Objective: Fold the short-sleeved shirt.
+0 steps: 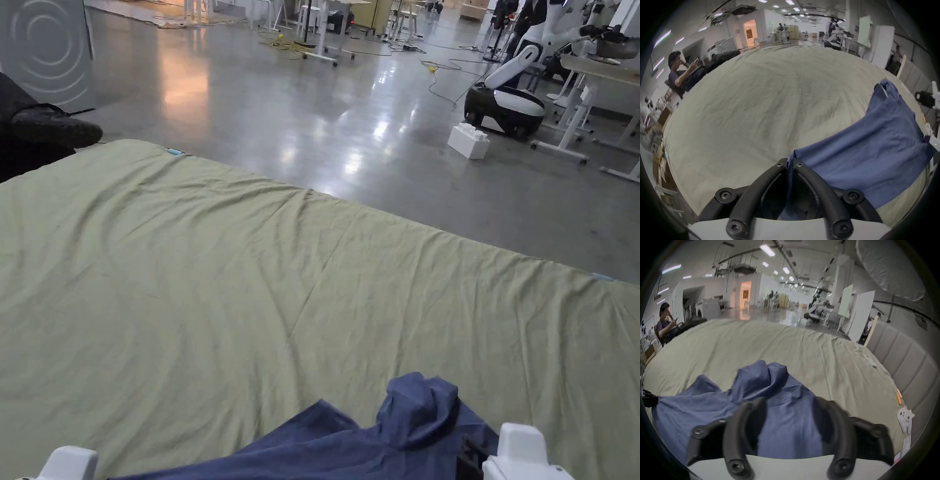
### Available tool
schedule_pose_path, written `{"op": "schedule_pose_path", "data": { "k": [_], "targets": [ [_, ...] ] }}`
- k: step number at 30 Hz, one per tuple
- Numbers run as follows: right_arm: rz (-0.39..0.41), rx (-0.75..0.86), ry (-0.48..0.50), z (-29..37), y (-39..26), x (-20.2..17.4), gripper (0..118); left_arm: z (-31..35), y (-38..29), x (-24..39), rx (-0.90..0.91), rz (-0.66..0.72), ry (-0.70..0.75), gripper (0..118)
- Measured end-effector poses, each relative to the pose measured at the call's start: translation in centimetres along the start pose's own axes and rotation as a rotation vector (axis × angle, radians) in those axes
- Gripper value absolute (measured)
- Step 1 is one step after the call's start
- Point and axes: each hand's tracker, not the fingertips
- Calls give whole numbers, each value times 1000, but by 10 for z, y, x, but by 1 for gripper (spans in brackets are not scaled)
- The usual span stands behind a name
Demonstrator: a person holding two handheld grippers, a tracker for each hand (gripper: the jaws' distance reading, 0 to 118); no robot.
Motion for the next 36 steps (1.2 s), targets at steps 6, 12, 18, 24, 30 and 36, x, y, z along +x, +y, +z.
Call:
{"op": "schedule_pose_path", "data": {
  "k": [6, 12, 18, 24, 30, 36],
  "targets": [
    [124, -162, 26, -95, 32, 25, 78, 4, -2, -2, 16, 6, 16, 6],
    [149, -246, 147, -139, 35, 29, 79, 3, -3, 4, 18, 18, 34, 6],
    [125, -259, 177, -133, 37, 34, 41, 0, -2, 12, 20, -1, 64, 6],
    [233, -200, 104, -117, 35, 10, 3, 2, -2, 14, 29, -12, 78, 6],
    [71, -57, 55, -50, 48, 23, 3, 19, 2, 12, 84, 11, 73, 6],
    [26, 114, -1, 20, 69, 60, 3, 55, 29, 11, 215, 49, 19, 6]
  ]
}}
